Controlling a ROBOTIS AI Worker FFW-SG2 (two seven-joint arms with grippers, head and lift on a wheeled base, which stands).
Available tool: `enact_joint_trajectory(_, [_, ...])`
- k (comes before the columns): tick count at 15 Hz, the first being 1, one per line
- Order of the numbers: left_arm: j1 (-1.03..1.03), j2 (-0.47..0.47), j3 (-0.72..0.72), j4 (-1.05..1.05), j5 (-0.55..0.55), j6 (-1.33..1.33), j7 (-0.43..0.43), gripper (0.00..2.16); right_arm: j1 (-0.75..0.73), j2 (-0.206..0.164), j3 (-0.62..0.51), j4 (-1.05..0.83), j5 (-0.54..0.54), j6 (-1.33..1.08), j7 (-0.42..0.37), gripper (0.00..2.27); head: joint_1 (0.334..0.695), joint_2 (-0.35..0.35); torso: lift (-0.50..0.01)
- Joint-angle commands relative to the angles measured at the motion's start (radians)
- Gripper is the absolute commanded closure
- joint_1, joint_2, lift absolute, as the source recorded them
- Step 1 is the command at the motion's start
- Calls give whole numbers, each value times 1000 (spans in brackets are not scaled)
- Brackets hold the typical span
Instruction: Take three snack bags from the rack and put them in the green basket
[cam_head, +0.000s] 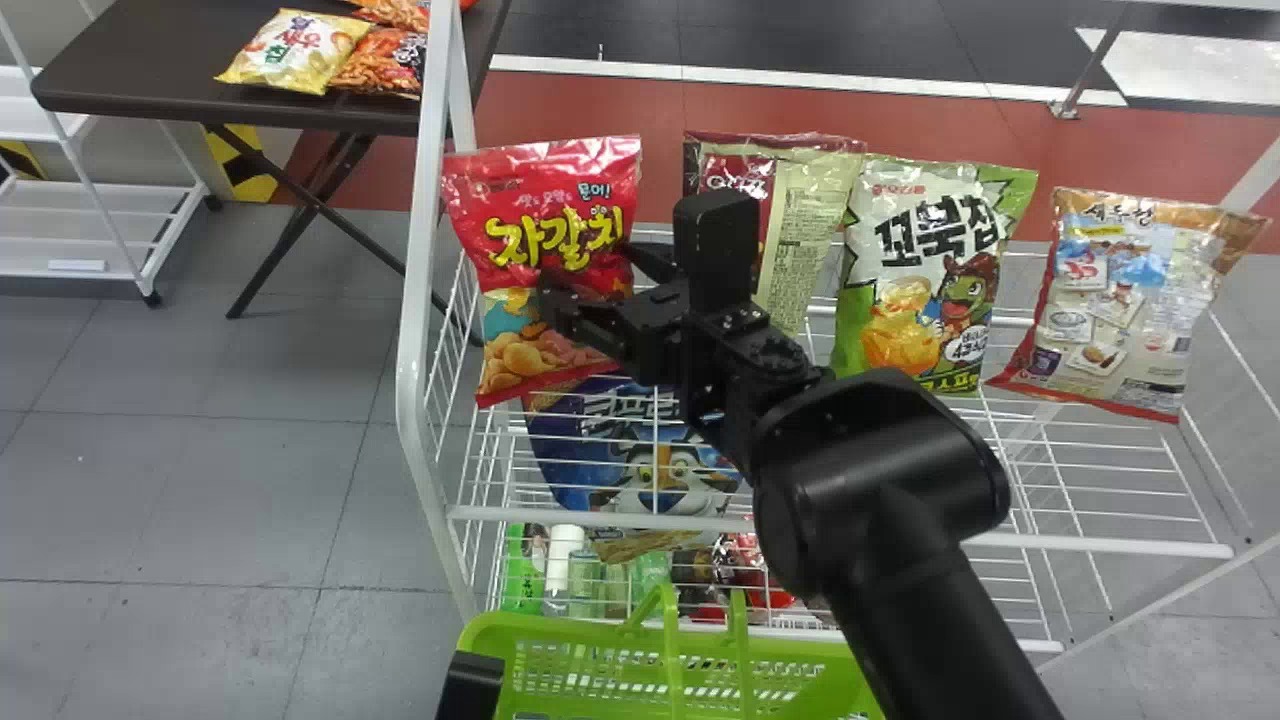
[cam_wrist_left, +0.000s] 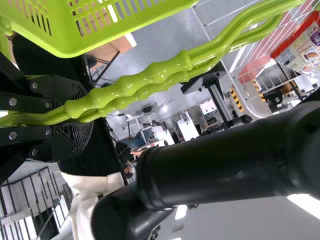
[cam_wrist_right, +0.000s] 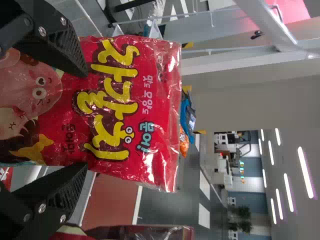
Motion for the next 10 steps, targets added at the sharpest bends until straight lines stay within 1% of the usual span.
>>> enact_joint_trajectory(1, [-2, 4, 0, 3, 6, -5, -2, 1413, -37, 1, -7, 38, -37, 47, 62, 1376, 695, -66, -7])
enact_joint_trajectory(2, [-4, 4, 0, 3, 6, -5, -2, 1413, -43, 1, -7, 38, -23, 62, 95, 1700, 695, -51, -7])
enact_joint_trajectory(3, [-5, 4, -2, 5, 6, -5, -3, 1413, -37, 1, -4, 30, -23, 62, 105, 1936, 695, -43, -7])
enact_joint_trajectory(4, [-5, 4, -3, 5, 4, -5, -3, 1413, -20, 1, -7, 15, -28, 62, 118, 2013, 695, -38, -7])
enact_joint_trajectory(6, [-5, 4, -3, 5, 4, -8, -3, 1413, 49, 1, -15, -77, -20, 65, 123, 2013, 695, -32, -7])
enact_joint_trajectory(8, [-5, 2, -3, 5, 4, -8, -6, 1413, 130, 1, -30, -226, -11, 117, 138, 2013, 695, -30, -7])
enact_joint_trajectory(10, [-5, 0, -3, 6, 4, -8, -5, 1413, 230, -5, -43, -390, 26, 160, 137, 2013, 695, -31, -7])
